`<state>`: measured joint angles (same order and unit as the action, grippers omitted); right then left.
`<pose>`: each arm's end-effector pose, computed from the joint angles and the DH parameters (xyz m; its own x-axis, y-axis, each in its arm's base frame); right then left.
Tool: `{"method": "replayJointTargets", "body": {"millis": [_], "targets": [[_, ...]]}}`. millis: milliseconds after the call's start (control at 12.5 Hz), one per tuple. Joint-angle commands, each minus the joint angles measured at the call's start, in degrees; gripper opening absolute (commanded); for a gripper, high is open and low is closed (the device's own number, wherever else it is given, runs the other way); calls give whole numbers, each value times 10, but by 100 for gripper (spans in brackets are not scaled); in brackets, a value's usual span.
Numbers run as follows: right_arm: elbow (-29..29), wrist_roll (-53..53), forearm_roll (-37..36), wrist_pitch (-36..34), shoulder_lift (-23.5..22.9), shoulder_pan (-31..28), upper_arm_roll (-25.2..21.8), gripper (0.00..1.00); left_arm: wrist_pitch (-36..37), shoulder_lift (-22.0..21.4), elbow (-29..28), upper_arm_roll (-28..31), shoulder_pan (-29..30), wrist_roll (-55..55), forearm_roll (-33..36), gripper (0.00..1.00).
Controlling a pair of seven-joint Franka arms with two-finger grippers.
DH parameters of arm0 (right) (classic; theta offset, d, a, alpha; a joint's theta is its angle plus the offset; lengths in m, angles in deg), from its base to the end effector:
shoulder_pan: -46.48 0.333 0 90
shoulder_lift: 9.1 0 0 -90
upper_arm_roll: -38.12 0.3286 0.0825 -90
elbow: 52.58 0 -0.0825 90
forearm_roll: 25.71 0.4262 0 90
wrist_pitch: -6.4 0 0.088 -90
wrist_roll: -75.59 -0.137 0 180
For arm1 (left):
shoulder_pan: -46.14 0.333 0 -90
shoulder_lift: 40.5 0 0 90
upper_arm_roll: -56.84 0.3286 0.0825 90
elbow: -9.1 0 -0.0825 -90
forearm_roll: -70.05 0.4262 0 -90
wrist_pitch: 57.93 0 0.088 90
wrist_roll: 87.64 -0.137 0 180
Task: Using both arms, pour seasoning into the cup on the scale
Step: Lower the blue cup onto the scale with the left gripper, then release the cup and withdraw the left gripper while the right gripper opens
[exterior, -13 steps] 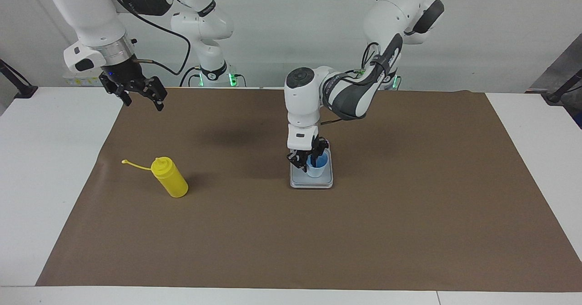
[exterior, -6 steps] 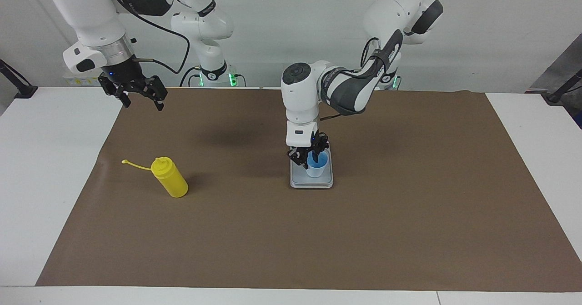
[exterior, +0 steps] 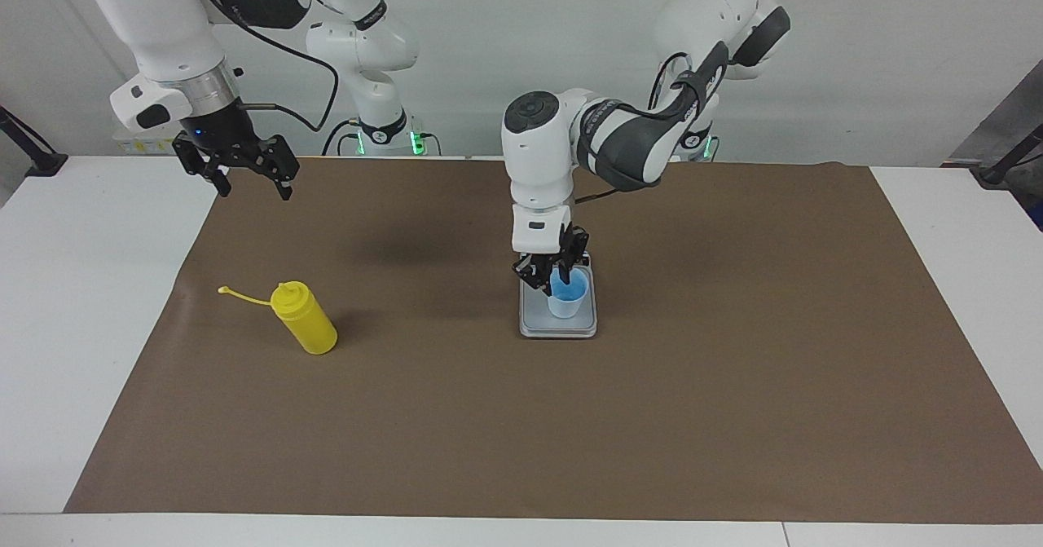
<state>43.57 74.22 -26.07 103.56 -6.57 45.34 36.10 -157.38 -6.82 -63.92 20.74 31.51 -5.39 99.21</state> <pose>0.5938 -0.0339 0.5890 0.9950 -0.0782 0.0618 -0.0785 -0.9969 0.0032 0.5901 -0.4711 0.4297 0.8485 0.5039 0.1615 0.5165 -0.8550 -0.0462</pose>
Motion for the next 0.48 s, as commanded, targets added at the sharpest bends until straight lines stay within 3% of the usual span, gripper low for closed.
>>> {"method": "replayJointTargets", "body": {"millis": [0, 160, 400], "targets": [[25, 20, 8, 29, 13, -3, 1, 100, 70, -1, 63, -6, 28, -75, -42, 41], [42, 23, 8, 54, 19, 0, 2, 100, 113, -11, 99, -2, 50, -135, -68, 41], [70, 54, 10, 78, 27, 0, 3, 100, 168, -38, 109, 27, 78, -242, -82, 41]]}}
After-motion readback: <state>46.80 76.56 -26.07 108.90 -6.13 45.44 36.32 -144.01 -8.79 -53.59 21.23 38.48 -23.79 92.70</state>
